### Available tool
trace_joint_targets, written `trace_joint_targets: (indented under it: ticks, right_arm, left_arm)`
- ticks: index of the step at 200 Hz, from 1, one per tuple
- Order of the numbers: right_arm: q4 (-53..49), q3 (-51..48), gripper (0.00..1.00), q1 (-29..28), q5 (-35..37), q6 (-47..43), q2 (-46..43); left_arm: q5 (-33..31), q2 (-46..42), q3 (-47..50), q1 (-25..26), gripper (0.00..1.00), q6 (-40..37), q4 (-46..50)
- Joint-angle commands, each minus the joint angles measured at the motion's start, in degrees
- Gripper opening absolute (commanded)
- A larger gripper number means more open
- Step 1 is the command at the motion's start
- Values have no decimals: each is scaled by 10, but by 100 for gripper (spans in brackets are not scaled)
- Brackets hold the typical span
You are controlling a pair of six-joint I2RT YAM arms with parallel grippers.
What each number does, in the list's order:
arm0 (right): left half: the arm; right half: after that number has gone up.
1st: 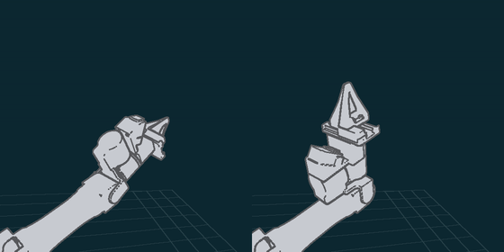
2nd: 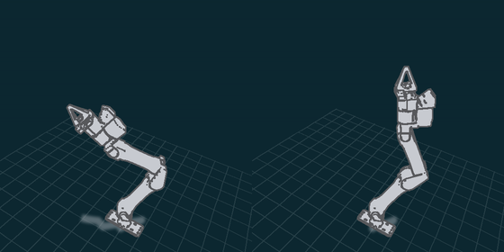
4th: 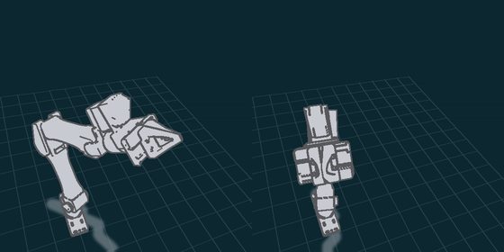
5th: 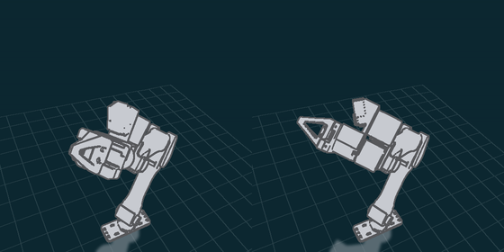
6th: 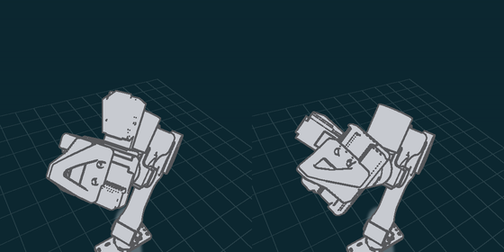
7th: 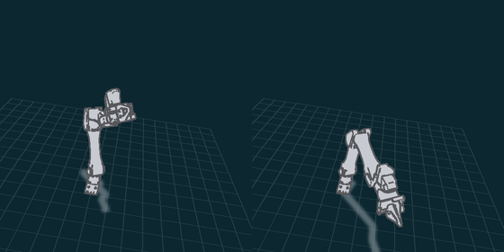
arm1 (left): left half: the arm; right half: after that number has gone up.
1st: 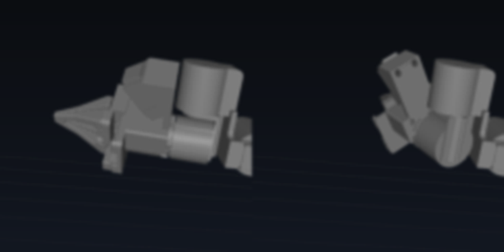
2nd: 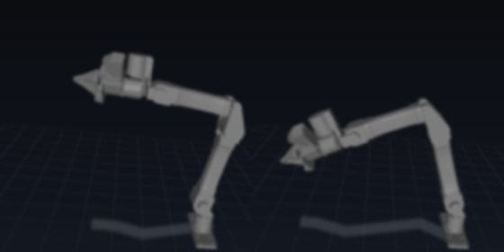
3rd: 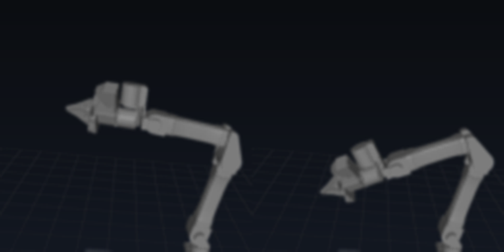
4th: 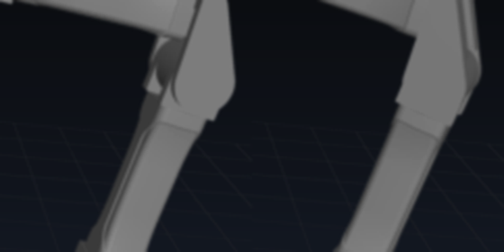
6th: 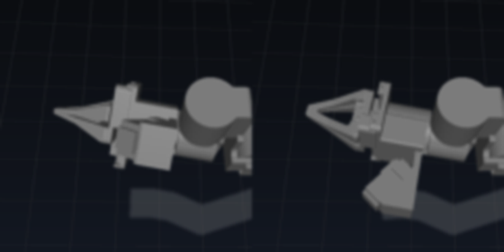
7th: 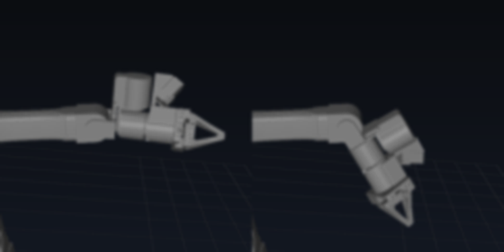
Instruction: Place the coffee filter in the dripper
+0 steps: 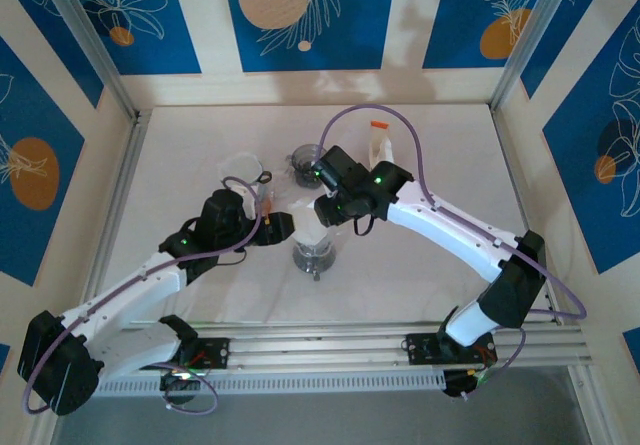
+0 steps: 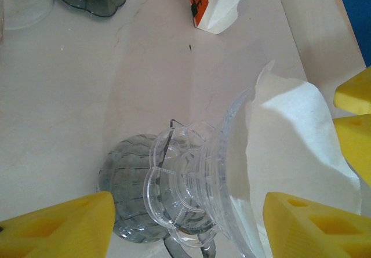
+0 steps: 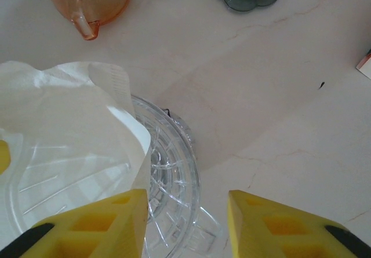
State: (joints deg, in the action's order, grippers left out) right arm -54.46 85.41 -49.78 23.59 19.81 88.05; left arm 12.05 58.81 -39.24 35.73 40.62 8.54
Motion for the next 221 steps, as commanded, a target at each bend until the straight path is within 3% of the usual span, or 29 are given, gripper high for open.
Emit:
trace_joint_targets:
  ticks: [1,25,61,75,106,139,175,221]
  right_arm:
    - [12,6,41,3,15,10,-26]
    - [24,-4,40,6,28,11,-52]
    - [53,-22,46,19,-75,9,-63]
    - [29,-7,45,21,-84,12,-38]
    - [9,6,31,22,-74,11,-8]
    - [7,8,28,23,-78,13,0]
    - [3,6,0,17,-63,13,6]
    - [-26,18,0,2,11,-4,27]
  left_arm:
    - [16,0,7,-7,68,6,-7]
    - [17,3,9,-7,67,7,-10]
    - [15,3,11,-8,68,7,-12]
    - [15,3,11,-8,68,7,-13]
    - [15,4,10,-8,68,7,-12]
    - [16,4,10,-8,68,8,-13]
    - [17,4,10,-8,68,9,-15]
    - [22,-11,6,-9,73,20,-19]
